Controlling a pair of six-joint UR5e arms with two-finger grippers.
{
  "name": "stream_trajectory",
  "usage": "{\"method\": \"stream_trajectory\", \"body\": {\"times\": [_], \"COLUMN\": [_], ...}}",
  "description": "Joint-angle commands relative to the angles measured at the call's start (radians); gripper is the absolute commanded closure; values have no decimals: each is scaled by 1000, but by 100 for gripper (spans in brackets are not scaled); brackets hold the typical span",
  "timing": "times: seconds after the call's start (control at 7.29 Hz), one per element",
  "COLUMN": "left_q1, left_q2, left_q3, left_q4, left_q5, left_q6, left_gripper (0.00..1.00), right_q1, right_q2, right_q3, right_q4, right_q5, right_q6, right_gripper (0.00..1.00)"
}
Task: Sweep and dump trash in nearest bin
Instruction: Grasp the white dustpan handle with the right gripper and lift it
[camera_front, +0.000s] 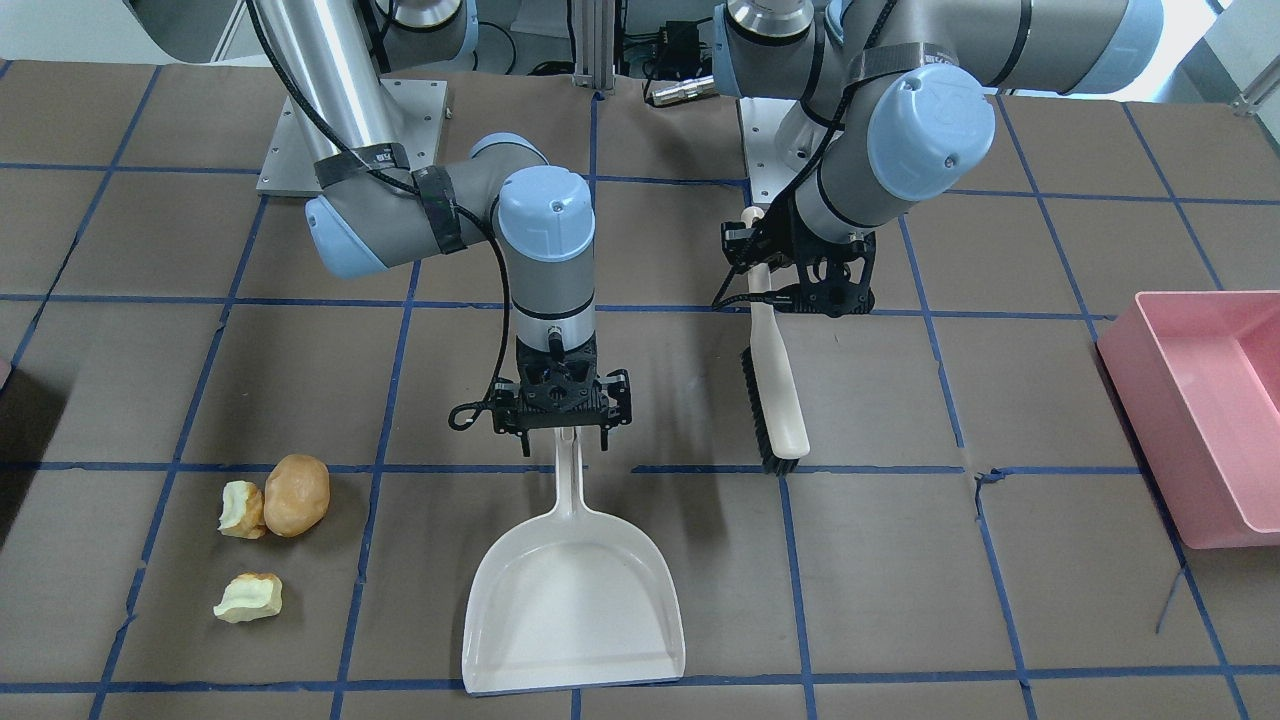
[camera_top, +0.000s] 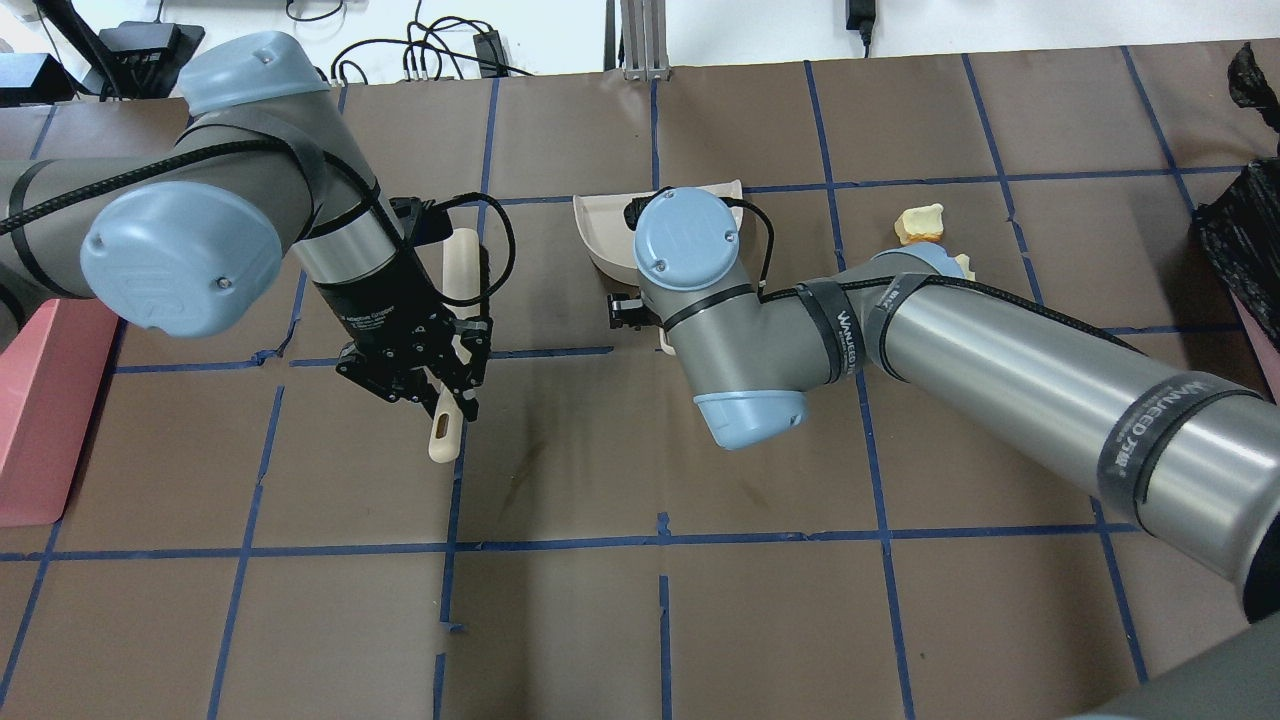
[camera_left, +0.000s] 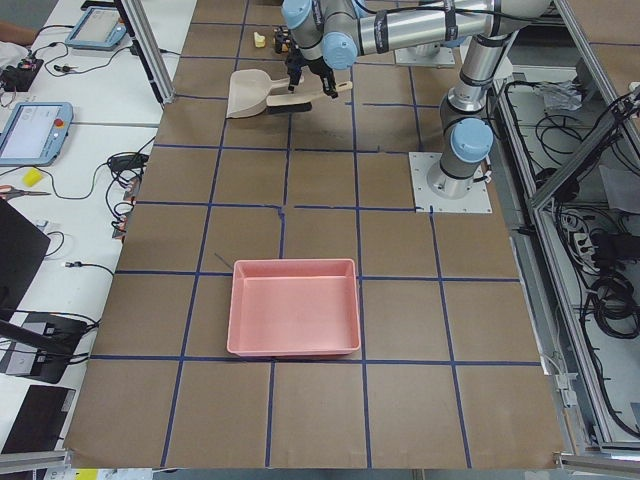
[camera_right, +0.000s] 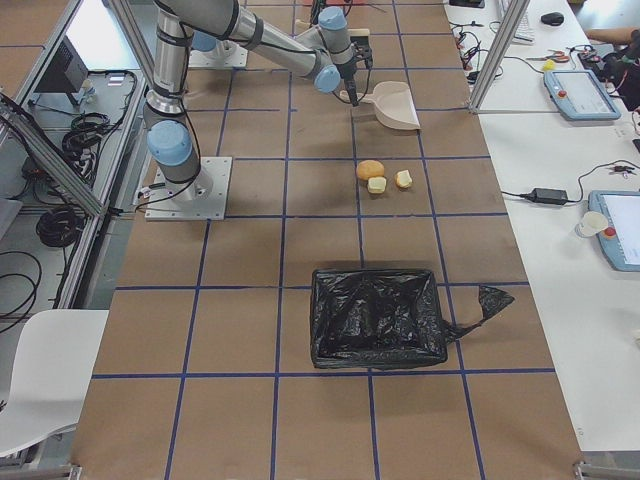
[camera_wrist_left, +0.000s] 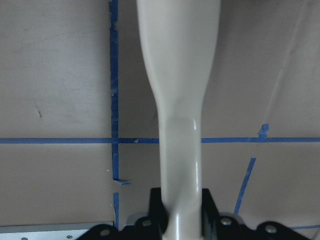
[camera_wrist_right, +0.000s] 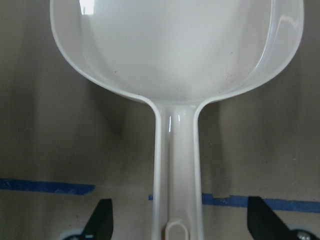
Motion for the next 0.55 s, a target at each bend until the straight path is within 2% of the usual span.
{"method": "stream_trajectory", "body": {"times": [0.0,0.14,0.41], "left_q1": [-4,-4,-4], "left_q2": [22,19,19], "left_q3": [-9,-21,-26], "left_q4": [-30,-30,-25], "left_q5": [-3,-9,-13], "left_q6": [-9,-6,-12], "left_gripper": [100,100,100], "right_q1": [-2,-5,-4], "right_q2": [-5,-7,-7], "right_q3": [-1,-2,-2], "right_q4": [0,0,0], "right_q5": [7,15,15], "right_q6": [2,2,-1], "right_gripper": [72,89,94]}}
